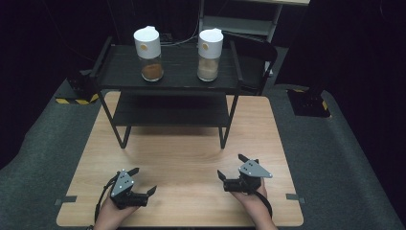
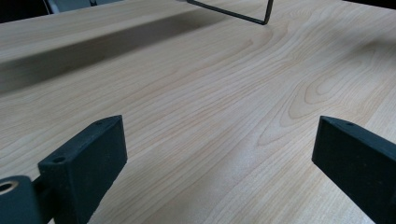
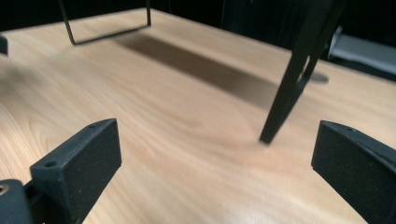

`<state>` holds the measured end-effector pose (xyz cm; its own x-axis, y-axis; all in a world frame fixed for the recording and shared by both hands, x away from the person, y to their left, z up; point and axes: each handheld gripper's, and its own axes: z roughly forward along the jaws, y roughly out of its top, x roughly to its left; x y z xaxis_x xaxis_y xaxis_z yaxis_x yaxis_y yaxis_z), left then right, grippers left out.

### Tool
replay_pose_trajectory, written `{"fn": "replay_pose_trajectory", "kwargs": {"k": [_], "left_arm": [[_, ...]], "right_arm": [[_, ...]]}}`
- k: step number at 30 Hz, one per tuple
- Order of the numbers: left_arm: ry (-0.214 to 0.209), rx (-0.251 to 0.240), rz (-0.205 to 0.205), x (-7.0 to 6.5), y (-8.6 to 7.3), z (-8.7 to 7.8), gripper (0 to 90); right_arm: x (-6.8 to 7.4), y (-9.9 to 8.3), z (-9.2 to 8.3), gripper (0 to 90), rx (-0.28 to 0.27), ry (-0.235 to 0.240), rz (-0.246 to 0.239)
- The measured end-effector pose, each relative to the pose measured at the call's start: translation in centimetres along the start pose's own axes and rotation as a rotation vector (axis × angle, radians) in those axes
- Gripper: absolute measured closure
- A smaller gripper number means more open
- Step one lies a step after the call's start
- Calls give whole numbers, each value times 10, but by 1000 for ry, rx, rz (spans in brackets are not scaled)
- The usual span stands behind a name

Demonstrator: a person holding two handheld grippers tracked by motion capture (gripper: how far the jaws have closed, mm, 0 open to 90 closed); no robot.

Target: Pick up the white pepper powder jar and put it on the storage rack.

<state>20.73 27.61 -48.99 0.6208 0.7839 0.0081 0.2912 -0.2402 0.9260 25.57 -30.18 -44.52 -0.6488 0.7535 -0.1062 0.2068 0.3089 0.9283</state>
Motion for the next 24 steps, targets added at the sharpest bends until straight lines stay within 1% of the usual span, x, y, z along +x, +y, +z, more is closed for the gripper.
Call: {"fn": "replay_pose_trajectory", "kwargs": {"k": [5,8,11,14,16,18,19,20,21,22,24], "left_arm": [[0,3,-1,-1,1,1,34],[-1,9,8,-1,2,2,34],[3,13,12,-2,3,2,34],[7,25,14,-3,5,3,34],[10,34,16,-4,7,4,34],[7,40,18,-4,8,5,34],[8,43,17,-4,8,5,34],[8,43,15,-4,8,5,34],[10,44,11,-4,8,5,34],[11,45,10,-4,8,5,34],[16,48,6,-5,9,6,34]], "right_arm": [[-2,-14,0,9,46,-6,24],[-1,-19,-1,14,59,-12,29],[2,-21,-3,18,80,-28,13],[2,-24,-4,18,96,-30,18],[4,-24,-5,18,117,-44,6],[4,-23,-7,18,133,-53,11],[5,-24,-8,18,134,-61,4],[6,-24,-9,19,144,-74,-18],[6,-23,-10,21,152,-77,-27],[6,-23,-11,21,158,-80,-30],[5,-25,-14,22,152,-86,-25]]}}
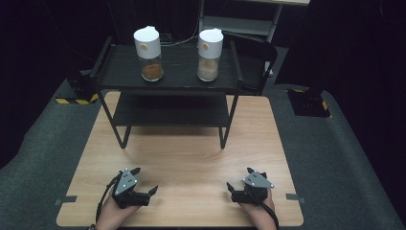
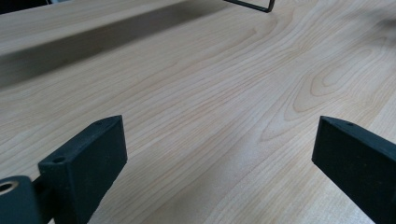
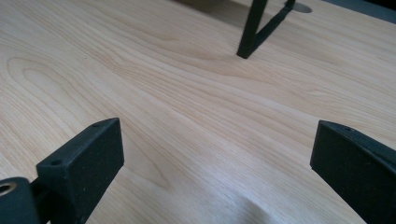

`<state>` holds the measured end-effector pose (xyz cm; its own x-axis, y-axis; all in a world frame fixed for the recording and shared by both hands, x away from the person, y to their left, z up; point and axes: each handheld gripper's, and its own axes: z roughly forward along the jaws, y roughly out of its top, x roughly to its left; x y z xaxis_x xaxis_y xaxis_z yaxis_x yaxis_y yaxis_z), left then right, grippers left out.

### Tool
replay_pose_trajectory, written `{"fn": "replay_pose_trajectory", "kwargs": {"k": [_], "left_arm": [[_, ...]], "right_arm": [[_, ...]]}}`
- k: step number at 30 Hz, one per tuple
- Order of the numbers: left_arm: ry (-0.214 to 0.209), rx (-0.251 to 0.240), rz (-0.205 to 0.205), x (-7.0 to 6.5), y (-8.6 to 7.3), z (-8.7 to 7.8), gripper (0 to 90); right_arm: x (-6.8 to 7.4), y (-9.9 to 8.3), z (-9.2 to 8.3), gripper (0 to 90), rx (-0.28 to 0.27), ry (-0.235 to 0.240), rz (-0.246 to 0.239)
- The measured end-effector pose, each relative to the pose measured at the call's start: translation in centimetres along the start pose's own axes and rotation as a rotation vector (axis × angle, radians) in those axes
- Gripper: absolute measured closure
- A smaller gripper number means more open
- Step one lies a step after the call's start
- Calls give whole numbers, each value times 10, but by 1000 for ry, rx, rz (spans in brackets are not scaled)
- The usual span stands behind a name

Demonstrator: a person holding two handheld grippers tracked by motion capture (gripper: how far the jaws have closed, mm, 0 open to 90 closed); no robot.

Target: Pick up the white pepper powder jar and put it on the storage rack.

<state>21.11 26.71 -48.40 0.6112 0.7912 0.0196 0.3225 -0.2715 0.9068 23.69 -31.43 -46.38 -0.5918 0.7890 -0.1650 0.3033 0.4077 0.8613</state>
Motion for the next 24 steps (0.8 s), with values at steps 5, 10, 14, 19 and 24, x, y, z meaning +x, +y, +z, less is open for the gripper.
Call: {"fn": "replay_pose_trajectory", "kwargs": {"k": [5,10,14,19,24], "left_arm": [[20,43,10,-7,7,3,34],[50,68,49,-16,12,6,34],[62,85,76,-21,14,7,34],[78,102,84,-24,16,8,28],[64,108,81,-22,17,8,21]], "right_arm": [[-9,-7,-8,22,-12,12,28],[-13,-9,-12,15,-9,19,59],[-10,-6,-10,14,2,20,53],[-6,-3,-7,14,14,19,41],[-2,-3,-8,14,10,10,24]]}}
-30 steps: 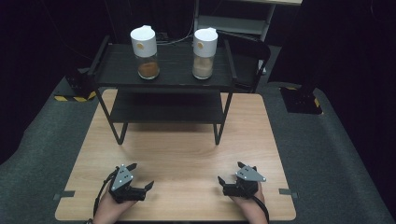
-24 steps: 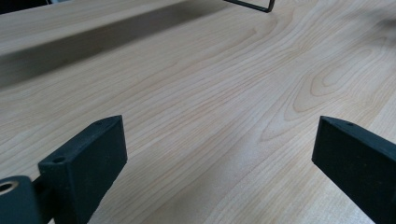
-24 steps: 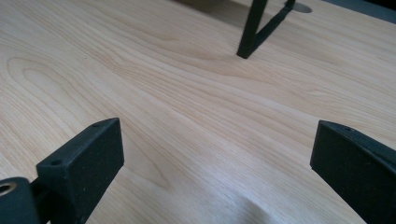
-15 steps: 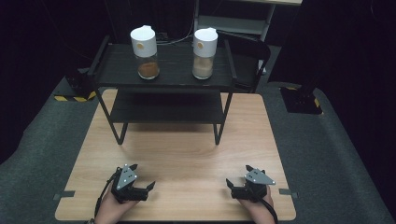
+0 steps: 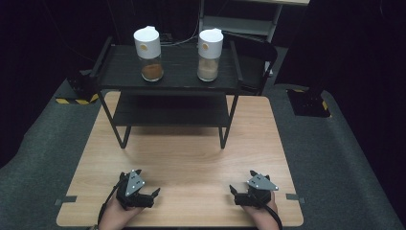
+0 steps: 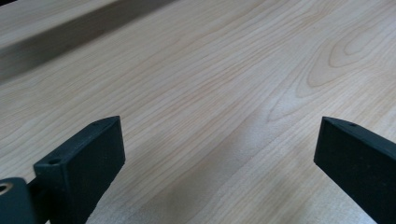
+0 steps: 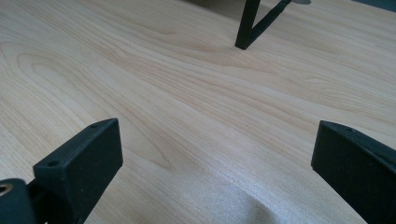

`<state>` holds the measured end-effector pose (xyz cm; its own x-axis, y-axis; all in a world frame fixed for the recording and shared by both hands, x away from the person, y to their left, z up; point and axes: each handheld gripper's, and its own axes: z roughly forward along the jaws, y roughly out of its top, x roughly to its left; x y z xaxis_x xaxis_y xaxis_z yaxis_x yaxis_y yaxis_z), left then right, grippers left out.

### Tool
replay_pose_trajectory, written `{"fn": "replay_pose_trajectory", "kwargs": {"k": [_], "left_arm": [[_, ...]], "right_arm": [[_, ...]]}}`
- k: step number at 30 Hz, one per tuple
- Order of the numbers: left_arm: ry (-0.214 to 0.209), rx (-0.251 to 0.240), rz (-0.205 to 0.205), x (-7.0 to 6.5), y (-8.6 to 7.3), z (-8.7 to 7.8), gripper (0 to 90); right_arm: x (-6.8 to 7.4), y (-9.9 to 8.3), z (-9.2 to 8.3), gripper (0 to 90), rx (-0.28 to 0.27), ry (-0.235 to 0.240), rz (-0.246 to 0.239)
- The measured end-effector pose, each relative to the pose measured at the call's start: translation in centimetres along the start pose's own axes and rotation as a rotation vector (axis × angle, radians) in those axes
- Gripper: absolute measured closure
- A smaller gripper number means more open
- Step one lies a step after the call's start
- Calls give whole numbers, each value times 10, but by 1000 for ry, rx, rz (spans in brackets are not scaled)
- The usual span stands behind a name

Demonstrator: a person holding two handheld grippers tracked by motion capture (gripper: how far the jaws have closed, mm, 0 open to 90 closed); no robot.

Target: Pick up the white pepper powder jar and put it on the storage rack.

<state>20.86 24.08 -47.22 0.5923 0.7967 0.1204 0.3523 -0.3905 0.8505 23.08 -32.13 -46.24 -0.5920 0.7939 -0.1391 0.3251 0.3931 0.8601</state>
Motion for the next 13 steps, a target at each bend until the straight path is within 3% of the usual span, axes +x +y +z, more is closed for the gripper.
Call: {"fn": "replay_pose_trajectory", "kwargs": {"k": [10,13], "left_arm": [[-50,1,-6,7,-1,-2,21],[-81,-31,-29,15,-7,-4,28]], "right_arm": [[5,0,-2,14,1,-12,2],[3,-2,-2,12,-12,-3,20]]}}
